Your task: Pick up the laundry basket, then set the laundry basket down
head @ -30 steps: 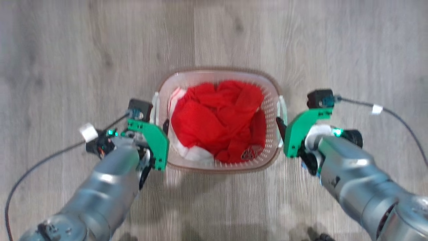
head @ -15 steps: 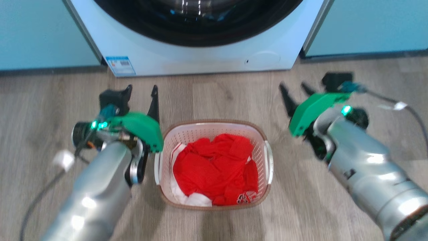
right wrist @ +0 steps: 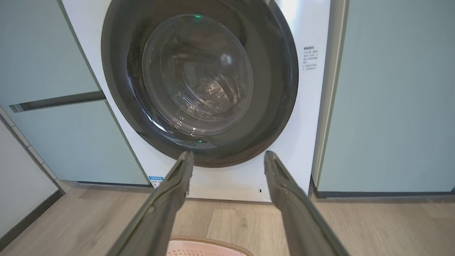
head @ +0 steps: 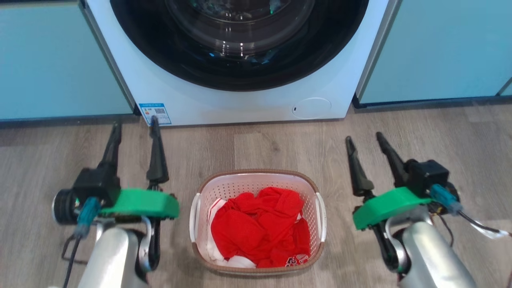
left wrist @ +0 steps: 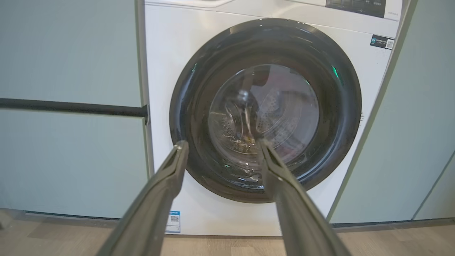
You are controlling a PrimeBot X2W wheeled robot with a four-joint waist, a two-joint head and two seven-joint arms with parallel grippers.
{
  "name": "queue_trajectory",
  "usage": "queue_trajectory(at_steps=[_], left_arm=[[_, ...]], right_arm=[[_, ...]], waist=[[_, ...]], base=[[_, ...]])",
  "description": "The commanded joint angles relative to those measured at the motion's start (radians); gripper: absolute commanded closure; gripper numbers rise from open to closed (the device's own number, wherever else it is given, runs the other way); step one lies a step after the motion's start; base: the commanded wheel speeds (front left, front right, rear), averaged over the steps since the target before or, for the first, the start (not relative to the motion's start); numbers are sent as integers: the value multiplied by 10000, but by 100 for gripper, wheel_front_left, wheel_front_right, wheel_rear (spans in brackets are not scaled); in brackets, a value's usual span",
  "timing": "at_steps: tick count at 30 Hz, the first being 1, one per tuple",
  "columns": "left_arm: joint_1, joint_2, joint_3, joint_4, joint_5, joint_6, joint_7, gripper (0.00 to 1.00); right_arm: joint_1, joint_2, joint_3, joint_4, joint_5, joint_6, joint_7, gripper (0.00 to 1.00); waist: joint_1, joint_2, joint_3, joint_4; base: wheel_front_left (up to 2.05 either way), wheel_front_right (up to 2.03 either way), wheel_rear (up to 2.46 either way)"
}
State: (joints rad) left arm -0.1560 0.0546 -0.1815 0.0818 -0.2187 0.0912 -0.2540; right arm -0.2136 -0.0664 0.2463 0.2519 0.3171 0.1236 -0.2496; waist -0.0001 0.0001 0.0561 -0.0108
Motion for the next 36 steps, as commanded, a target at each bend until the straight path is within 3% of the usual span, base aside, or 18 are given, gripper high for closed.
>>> queue_trajectory(at_steps=[1,8,16,36], left_arm=[[-92,14,459,-578,223,-46,-77,0],[956,-39,191,-419,362,-37,-77,0],[1273,-41,-29,415,333,-231,-78,0],[1208,-43,22,252,15,-588,-78,0]], right_arm=[[11,77,-3,-615,-238,71,-121,0],[1162,151,-385,-1278,-1321,71,-121,0],[1799,160,-923,-1475,-1153,71,-122,0],[1895,161,-873,-1726,-1131,71,-122,0]], waist=[[1,-1,-66,32],[1,-1,-266,-35],[1,-1,-348,-113],[1,-1,-462,-78]], base=[[0,0,0],[0,0,0],[0,0,0],[0,0,0]])
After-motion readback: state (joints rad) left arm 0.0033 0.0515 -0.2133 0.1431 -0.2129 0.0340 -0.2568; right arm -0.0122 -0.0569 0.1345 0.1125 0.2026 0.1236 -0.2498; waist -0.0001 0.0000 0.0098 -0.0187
